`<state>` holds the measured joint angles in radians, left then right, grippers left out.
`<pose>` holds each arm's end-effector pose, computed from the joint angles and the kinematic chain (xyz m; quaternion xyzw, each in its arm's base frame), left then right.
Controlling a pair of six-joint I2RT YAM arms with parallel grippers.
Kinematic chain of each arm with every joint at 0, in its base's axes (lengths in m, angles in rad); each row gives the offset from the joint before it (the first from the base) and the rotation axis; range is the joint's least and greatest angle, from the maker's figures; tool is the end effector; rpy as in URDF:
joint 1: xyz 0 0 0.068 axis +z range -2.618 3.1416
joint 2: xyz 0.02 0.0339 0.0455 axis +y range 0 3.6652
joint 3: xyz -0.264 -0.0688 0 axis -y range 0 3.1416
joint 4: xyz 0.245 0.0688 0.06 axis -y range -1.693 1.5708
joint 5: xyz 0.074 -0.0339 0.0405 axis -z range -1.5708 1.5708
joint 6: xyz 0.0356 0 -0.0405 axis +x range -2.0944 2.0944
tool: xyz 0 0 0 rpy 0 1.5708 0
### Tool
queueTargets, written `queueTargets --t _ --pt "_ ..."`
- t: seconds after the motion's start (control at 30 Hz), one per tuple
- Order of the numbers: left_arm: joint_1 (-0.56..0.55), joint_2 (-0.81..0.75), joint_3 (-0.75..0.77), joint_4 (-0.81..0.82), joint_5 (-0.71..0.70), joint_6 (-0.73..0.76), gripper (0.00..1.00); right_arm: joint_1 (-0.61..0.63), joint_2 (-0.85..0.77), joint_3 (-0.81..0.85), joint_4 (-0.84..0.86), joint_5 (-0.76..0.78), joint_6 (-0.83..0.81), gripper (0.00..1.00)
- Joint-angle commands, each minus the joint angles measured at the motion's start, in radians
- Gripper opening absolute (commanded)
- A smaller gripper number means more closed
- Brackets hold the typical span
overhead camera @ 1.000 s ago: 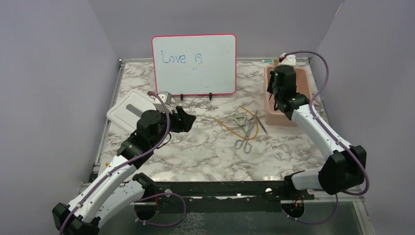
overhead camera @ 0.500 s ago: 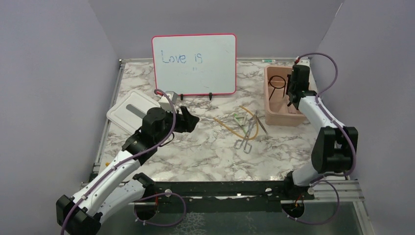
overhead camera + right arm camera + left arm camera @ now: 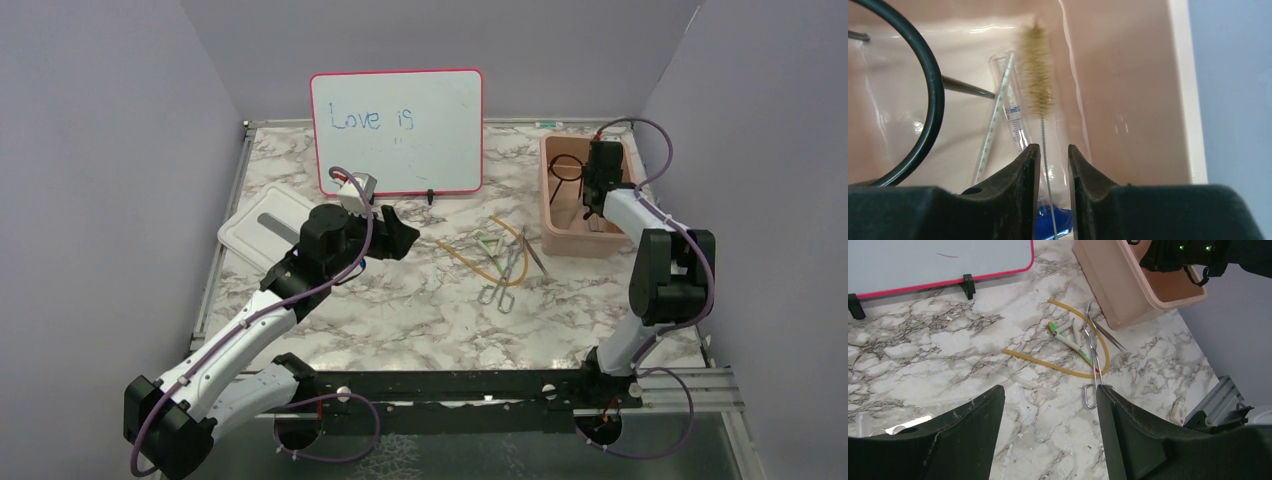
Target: Organize the chemistry lab equipment
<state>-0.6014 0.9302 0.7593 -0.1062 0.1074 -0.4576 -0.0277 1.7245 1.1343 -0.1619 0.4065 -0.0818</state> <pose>0.1785 -0.1271 0.3127 0.0895 0.7925 -0.3409 0.4978 0.3747 -0.0245 0.2150 0.0560 0.9003 -0.2062 0.3791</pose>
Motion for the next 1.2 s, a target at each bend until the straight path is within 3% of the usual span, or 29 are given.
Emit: queueTargets --t 0.0,0.33,0.53,0.73,0.93,1.17 --pt "0.006 -0.014 0.016 0.041 0.024 0.022 0.7 -0.006 -0.065 0.049 -0.021 0.023 0.061 0.33" --pt "0.006 -0.037 0.002 0.043 0.018 0.024 0.7 -0.003 -0.283 0.117 -0.262 -0.238 0.29 0.36" --pt "0.006 -0.046 -0.011 0.047 0.021 0.022 0.7 0.065 -0.443 0.072 -0.272 -0.478 0.364 0.36" --pt "0.008 -0.055 -0.013 0.042 0.016 0.02 0.7 0.329 -0.487 0.07 -0.3 -0.395 0.438 0.37" --pt "0.008 -0.07 -0.025 0.043 0.001 0.013 0.7 0.631 -0.391 0.016 -0.347 -0.119 0.574 0.39" --pt "0.008 -0.076 -0.03 0.036 -0.006 0.013 0.7 0.691 -0.224 -0.04 -0.516 0.206 0.926 0.38"
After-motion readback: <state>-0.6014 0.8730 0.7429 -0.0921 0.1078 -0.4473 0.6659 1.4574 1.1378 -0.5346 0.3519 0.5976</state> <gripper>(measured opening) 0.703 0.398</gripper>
